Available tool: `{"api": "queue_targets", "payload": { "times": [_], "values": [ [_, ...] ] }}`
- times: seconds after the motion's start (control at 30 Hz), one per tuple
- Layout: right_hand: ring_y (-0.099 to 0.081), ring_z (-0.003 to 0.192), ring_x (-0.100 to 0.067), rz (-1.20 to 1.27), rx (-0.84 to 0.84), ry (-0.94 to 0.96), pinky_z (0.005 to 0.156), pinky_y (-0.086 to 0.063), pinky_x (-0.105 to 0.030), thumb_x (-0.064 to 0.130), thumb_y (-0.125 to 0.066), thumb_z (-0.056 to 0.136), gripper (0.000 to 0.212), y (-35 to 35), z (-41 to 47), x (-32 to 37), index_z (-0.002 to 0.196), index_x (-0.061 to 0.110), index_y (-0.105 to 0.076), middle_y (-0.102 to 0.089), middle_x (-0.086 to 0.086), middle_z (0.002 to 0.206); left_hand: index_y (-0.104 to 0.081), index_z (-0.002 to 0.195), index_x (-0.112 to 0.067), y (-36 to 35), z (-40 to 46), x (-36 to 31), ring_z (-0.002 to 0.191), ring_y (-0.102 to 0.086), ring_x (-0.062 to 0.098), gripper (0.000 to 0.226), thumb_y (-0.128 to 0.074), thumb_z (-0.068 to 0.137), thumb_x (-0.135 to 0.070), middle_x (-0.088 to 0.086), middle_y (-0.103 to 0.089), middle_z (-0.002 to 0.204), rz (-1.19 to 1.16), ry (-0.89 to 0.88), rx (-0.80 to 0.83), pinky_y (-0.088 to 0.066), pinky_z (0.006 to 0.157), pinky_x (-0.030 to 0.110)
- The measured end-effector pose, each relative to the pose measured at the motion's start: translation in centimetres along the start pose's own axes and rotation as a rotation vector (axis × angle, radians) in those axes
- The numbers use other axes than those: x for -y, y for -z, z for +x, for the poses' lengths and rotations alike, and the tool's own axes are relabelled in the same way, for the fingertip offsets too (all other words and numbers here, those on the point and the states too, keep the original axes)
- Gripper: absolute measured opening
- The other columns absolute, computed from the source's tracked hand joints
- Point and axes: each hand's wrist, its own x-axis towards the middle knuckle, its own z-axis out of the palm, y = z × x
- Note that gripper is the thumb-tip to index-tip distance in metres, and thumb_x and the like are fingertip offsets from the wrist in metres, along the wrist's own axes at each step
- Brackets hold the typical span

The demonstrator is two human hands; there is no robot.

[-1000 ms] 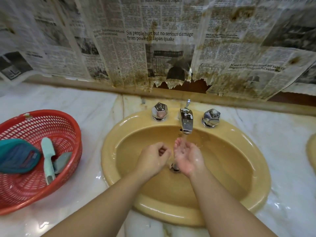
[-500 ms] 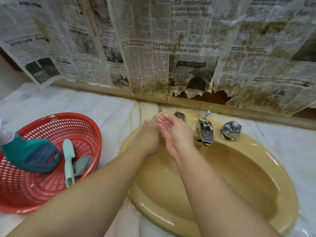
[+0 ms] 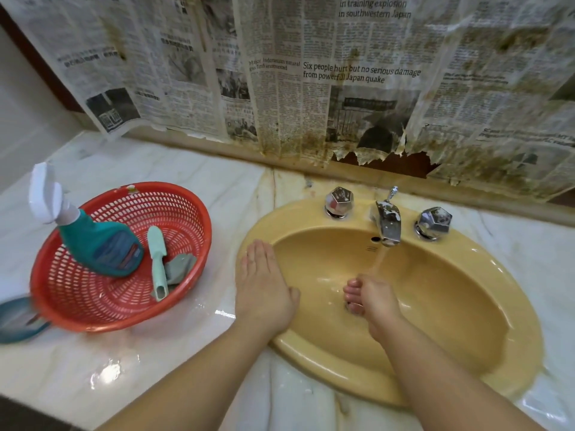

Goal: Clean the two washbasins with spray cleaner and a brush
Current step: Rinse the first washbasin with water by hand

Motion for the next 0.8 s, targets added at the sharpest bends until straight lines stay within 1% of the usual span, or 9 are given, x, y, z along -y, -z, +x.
{"api": "queue_targets", "payload": {
  "times": [0.13, 0.23, 0.3, 0.4, 0.47, 0.53, 0.67, 0.73, 0.8],
  "values": [
    [-0.059, 0.059, -0.021, 0.15, -0.023, -0.112, 0.059, -0.046, -0.031, 0.022, -0.047, 0.103, 0.029, 1.6, 0.3, -1.1, 0.083, 0.008, -0.062, -0.065, -0.012, 0.074, -0.009, 0.159, 0.0, -0.5, -4.4, -3.4, 0.156, 0.002, 0.035, 0.099, -0.042, 0.085, -0.056, 0.024, -0.005, 0.167, -0.033, 0.015, 0.102, 0.004, 0.126, 0.045],
    [-0.064, 0.075, -0.025, 0.313, 0.025, -0.158, 0.071, -0.052, -0.034, 0.022, -0.043, 0.107, 0.032, 2.2, 0.8, -0.3, 0.094, 0.0, -0.063, -0.067, -0.016, 0.088, -0.021, 0.158, -0.006, -0.5, -6.6, -6.5, 0.149, -0.027, 0.031, 0.08, -0.037, 0.095, -0.051, 0.017, -0.032, 0.161, -0.079, -0.062, 0.238, -0.019, 0.124, 0.041],
    [-0.065, 0.089, -0.027, 0.398, 0.045, -0.174, 0.085, -0.054, -0.036, 0.022, -0.037, 0.11, 0.035, 2.5, 1.2, 0.3, 0.1, -0.003, -0.061, -0.066, -0.019, 0.099, -0.039, 0.148, -0.014, -0.5, -6.5, -8.7, 0.134, -0.047, 0.027, 0.058, -0.04, 0.099, -0.044, 0.007, -0.052, 0.145, -0.278, -0.045, 0.276, -0.036, 0.11, 0.038],
    [-0.06, 0.112, -0.034, 0.508, 0.073, -0.208, 0.104, -0.048, -0.04, 0.022, -0.034, 0.111, 0.037, 2.8, 1.5, 0.8, 0.121, -0.008, -0.055, -0.062, -0.024, 0.115, -0.057, 0.127, -0.021, -1.4, -4.4, -11.4, 0.113, -0.061, 0.018, 0.027, -0.048, 0.103, -0.029, -0.002, -0.065, 0.122, -0.819, 0.171, 0.329, -0.044, 0.087, 0.022],
    [-0.062, 0.109, -0.034, 0.547, 0.085, -0.235, 0.097, -0.054, -0.038, 0.023, -0.035, 0.11, 0.038, 2.9, 1.6, 1.0, 0.127, -0.006, -0.053, -0.063, -0.025, 0.115, -0.061, 0.113, -0.024, -2.2, -2.7, -12.4, 0.096, -0.064, 0.014, 0.018, -0.049, 0.102, -0.017, -0.006, -0.069, 0.105, -1.027, 0.271, 0.309, -0.045, 0.073, 0.013],
    [-0.067, 0.091, -0.029, 0.539, 0.105, -0.257, 0.077, -0.06, -0.036, 0.025, -0.037, 0.109, 0.037, 2.9, 1.5, 0.8, 0.124, -0.001, -0.058, -0.069, -0.02, 0.098, -0.064, 0.106, -0.025, -2.5, -0.7, -13.3, 0.09, -0.067, 0.015, 0.018, -0.05, 0.101, -0.015, -0.006, -0.072, 0.097, -1.106, 0.306, 0.264, -0.054, 0.08, 0.022],
    [-0.067, 0.097, -0.032, 0.693, 0.262, -0.262, 0.094, -0.052, -0.042, 0.045, -0.051, 0.101, 0.037, 1.0, -0.3, 1.2, 0.116, 0.018, -0.071, -0.073, -0.01, 0.1, -0.069, 0.096, -0.031, -2.4, 3.3, -16.1, 0.09, -0.07, 0.013, 0.016, -0.054, 0.091, -0.027, -0.011, -0.075, 0.089, -1.11, 0.279, 0.231, -0.056, 0.09, 0.036],
    [-0.059, 0.079, -0.028, 0.806, 0.278, -0.292, 0.078, -0.052, -0.037, 0.055, -0.055, 0.096, 0.032, 0.0, -0.9, 2.3, 0.104, 0.027, -0.07, -0.067, -0.006, 0.086, -0.068, 0.092, -0.029, -2.2, 4.5, -17.5, 0.089, -0.073, 0.016, 0.023, -0.048, 0.079, -0.026, -0.007, -0.076, 0.086, -1.187, 0.277, 0.291, -0.055, 0.094, 0.04],
    [-0.051, 0.072, -0.023, 0.847, 0.236, -0.304, 0.071, -0.044, -0.033, 0.059, -0.054, 0.092, 0.032, 0.2, -0.3, 3.3, 0.096, 0.029, -0.066, -0.063, -0.002, 0.077, -0.065, 0.103, -0.021, -1.7, 4.6, -18.9, 0.106, -0.07, 0.027, 0.036, -0.045, 0.076, -0.035, 0.004, -0.076, 0.102, -1.235, 0.296, 0.358, -0.049, 0.101, 0.044]
  ]
}}
